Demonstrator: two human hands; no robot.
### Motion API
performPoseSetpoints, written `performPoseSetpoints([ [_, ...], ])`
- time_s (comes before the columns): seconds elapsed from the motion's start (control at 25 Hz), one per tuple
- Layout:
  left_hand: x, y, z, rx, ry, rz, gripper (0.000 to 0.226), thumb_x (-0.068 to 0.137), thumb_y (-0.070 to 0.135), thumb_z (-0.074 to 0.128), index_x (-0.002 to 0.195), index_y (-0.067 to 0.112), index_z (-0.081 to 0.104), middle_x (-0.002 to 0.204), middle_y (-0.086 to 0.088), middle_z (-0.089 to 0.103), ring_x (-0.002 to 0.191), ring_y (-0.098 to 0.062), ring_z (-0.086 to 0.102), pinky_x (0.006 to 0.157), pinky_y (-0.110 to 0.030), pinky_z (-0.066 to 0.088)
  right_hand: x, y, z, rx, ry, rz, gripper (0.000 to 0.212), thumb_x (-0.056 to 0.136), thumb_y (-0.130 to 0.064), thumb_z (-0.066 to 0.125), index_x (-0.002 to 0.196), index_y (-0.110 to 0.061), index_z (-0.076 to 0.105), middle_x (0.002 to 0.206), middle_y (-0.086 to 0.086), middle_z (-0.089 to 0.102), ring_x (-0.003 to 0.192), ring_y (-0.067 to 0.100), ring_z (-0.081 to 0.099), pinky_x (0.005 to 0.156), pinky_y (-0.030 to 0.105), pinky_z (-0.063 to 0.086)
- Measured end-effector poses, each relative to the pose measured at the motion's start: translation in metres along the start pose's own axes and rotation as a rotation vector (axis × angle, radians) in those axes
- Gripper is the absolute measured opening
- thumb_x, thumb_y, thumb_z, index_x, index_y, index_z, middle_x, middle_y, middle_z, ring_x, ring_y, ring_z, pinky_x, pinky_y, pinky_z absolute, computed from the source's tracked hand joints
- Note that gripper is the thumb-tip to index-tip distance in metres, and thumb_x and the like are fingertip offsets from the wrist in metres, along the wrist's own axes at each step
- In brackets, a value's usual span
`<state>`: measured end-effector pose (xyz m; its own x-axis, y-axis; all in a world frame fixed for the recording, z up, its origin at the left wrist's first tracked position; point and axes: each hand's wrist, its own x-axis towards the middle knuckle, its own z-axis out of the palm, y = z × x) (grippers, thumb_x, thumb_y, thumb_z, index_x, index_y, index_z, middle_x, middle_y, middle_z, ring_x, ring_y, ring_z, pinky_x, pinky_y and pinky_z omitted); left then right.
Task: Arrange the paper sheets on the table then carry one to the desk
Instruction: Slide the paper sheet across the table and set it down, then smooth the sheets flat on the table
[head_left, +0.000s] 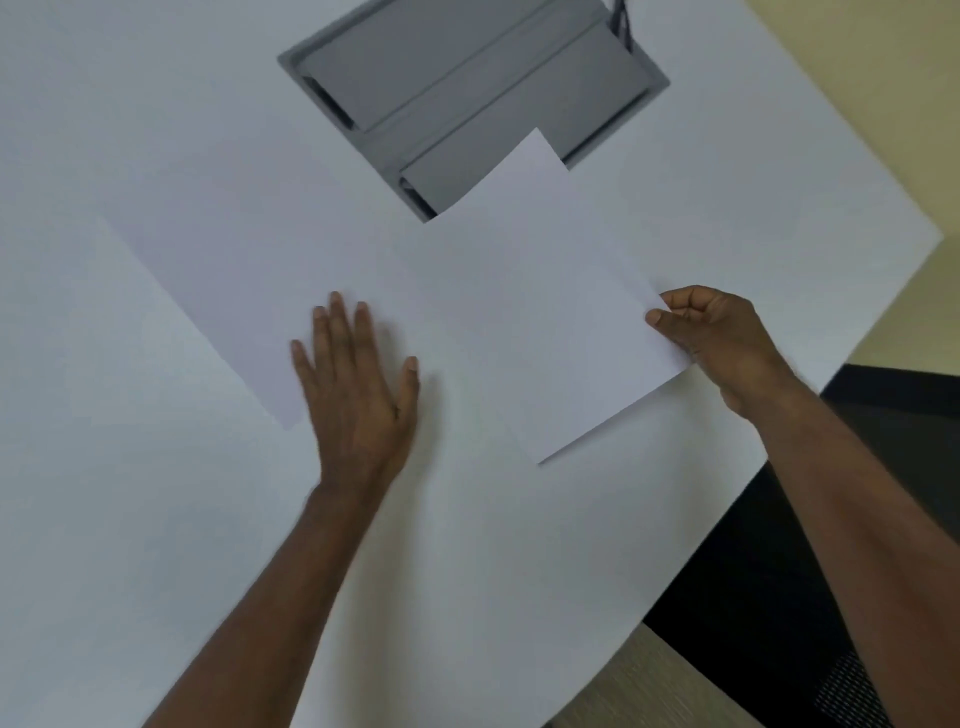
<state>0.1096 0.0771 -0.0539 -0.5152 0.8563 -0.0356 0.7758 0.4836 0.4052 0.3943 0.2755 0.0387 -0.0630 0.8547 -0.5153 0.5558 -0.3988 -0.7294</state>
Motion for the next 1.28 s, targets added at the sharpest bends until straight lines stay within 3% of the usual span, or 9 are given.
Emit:
performPoseSetpoints([
  [0.16,-0.015,0.069,0.031,-0.053,-0.149,0.241,0.076,0.106,0.051,0.040,0.165,0.007,0.022,0.176,-0.018,0.010,0.164,-0.035,0.007,0.132,-0.053,0.005,0.003,0.022,-0.039,-0.051,0.043,0.030,0.007,0.092,-0.014,0.077,0.092,-0.021,0.076,0.077,-0.010,0.081,0.067,0.003,0.075,0.066,0.016,0.061],
  [0.4,-0.014,0.100,0.062,-0.010,-0.236,0.384,0.081,0.103,0.057,0.042,0.164,0.007,0.025,0.176,-0.018,0.009,0.163,-0.036,0.007,0.132,-0.054,0.007,0.015,0.052,-0.065,-0.240,0.085,0.020,0.012,0.091,-0.020,0.080,0.092,-0.029,0.072,0.087,-0.008,0.072,0.082,0.010,0.069,0.077,0.020,0.054],
  [0.52,-0.015,0.102,0.071,0.037,-0.236,0.404,0.083,0.103,0.059,0.044,0.164,0.005,0.025,0.175,-0.019,0.011,0.163,-0.036,0.009,0.132,-0.055,0.008,0.015,0.065,-0.065,-0.356,0.117,0.020,0.020,0.091,-0.024,0.079,0.108,-0.022,0.070,0.097,-0.007,0.065,0.095,0.016,0.063,0.080,0.020,0.048],
  [0.68,-0.014,0.103,0.077,0.083,-0.204,0.433,0.084,0.103,0.060,0.042,0.164,0.005,0.025,0.175,-0.018,0.015,0.163,-0.034,0.012,0.132,-0.054,0.009,-0.003,0.085,-0.043,-0.639,0.307,-0.133,0.041,0.095,-0.032,0.073,0.132,-0.021,0.060,0.136,0.001,0.058,0.127,0.022,0.054,0.106,0.042,0.048],
  [0.8,-0.011,0.105,0.079,0.105,-0.182,0.456,0.083,0.104,0.061,0.040,0.164,0.005,0.026,0.174,-0.018,0.017,0.163,-0.034,0.014,0.132,-0.054,0.011,-0.021,0.103,-0.018,-0.588,0.402,-0.175,0.050,0.096,-0.041,0.070,0.139,-0.020,0.055,0.144,0.002,0.053,0.134,0.023,0.047,0.110,0.045,0.047],
  [0.96,-0.012,0.103,0.081,0.119,-0.168,0.467,0.083,0.104,0.062,0.037,0.165,0.007,0.023,0.175,-0.016,0.016,0.163,-0.032,0.014,0.132,-0.053,0.012,-0.032,0.128,0.003,-0.609,0.348,-0.091,0.074,0.100,-0.054,0.059,0.157,-0.013,0.036,0.166,0.009,0.033,0.154,0.027,0.027,0.122,0.046,0.036],
  [1.28,-0.015,0.102,0.083,0.117,-0.134,0.449,0.084,0.105,0.060,0.037,0.164,0.003,0.021,0.175,-0.017,0.015,0.163,-0.032,0.013,0.132,-0.052,0.014,-0.035,0.147,0.001,-0.656,0.391,-0.104,0.076,0.103,-0.057,0.048,0.161,-0.013,0.028,0.171,0.010,0.024,0.159,0.029,0.018,0.125,0.052,0.031],
])
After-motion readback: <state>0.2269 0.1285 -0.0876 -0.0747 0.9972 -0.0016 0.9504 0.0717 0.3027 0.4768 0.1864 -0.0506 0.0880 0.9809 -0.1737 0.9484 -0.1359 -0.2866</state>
